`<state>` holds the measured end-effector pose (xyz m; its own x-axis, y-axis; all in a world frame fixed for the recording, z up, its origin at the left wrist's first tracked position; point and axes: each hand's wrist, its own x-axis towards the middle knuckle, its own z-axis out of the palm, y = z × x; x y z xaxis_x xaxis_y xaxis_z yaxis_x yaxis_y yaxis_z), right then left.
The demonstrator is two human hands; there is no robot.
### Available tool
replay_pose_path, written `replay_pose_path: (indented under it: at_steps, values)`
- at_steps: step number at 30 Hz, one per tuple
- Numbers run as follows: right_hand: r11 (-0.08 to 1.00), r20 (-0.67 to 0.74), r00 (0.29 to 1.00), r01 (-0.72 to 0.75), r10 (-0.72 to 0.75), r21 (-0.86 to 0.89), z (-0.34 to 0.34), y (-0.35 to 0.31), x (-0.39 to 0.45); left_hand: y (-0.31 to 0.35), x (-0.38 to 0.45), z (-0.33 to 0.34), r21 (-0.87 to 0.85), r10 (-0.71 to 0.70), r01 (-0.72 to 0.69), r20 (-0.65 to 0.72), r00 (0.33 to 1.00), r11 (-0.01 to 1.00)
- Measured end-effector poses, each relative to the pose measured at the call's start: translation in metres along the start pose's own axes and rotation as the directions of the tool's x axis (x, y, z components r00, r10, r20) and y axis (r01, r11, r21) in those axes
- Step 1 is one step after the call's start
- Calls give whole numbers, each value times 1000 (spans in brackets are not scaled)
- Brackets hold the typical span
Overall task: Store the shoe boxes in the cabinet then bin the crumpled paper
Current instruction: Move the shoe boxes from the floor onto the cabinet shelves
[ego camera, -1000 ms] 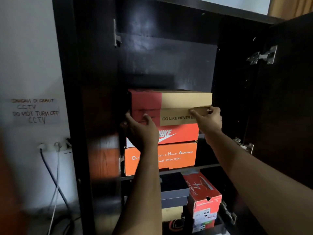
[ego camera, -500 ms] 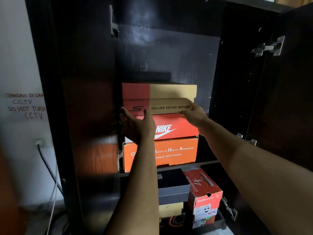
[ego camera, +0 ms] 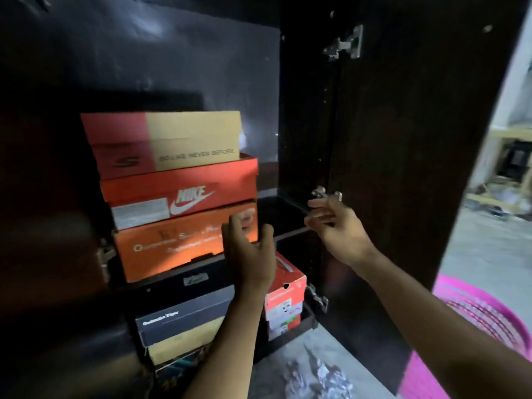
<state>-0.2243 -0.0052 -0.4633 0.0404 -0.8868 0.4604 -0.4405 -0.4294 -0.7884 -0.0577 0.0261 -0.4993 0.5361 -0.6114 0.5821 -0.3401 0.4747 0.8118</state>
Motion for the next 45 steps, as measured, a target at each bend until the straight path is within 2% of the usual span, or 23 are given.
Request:
replay_pose_path:
  at_steps: [5, 9, 13, 15, 18, 20, 23, 26, 29, 33, 35, 38, 40, 42, 44, 45]
  values:
    - [989, -76, 991, -119, 112, -89, -72, 67, -85, -9, -71, 58, -106, -135, 173, 296, 946, 979]
    - [954, -195, 954, -260, 229, -150, -138, 117, -168, -15, -152, 107, -95, -209, 301, 524, 826, 949]
    - [877, -354, 851, -459, 389, -142, -206, 161, -263, -15, -253, 149, -6, -284, 419, 727, 625, 908]
    - [836, -447, 779, -537, 439, -114, -240, 176, -312, -10, -307, 168, 83, -323, 453, 813, 484, 888]
    - [766, -596, 643, -639, 480, -71, -284, 191, -377, 5, -382, 190, 179, -338, 466, 897, 285, 867]
    - [705, -691, 528, -708, 494, -38, -314, 197, -420, 25, -431, 199, 220, -315, 442, 937, 154, 870]
    - [620, -785, 376, -784, 493, 13, -355, 209, -471, 56, -486, 209, 283, -289, 410, 956, -49, 867]
    - [574, -868, 200, -811, 454, 113, -393, 216, -518, 85, -535, 222, 328, -268, 362, 941, -208, 873]
    - [517, -921, 8, -829, 390, 211, -431, 217, -559, 115, -581, 237, 360, -250, 317, 907, -338, 877]
    - [362, -916, -206, -871, 344, 332, -479, 227, -605, 145, -641, 259, 411, -266, 262, 851, -452, 873]
    - [297, -889, -252, -878, 383, 377, -498, 235, -622, 156, -664, 269, 441, -276, 229, 811, -516, 868]
    - [148, -845, -237, -927, 479, 344, -518, 250, -634, 168, -692, 286, 453, -263, 218, 777, -572, 865]
    - [41, -818, -265, -943, 510, 331, -527, 260, -633, 173, -707, 294, 524, -298, 228, 732, -612, 821]
    - [-11, -785, -318, -930, 531, 368, -530, 263, -627, 175, -717, 295, 608, -347, 214, 668, -658, 765]
    - [-29, -760, -347, -917, 549, 398, -528, 263, -625, 169, -728, 295, 634, -362, 221, 655, -663, 742]
    - [-31, -750, -355, -912, 558, 409, -525, 262, -626, 167, -732, 294, 628, -369, 248, 682, -631, 738]
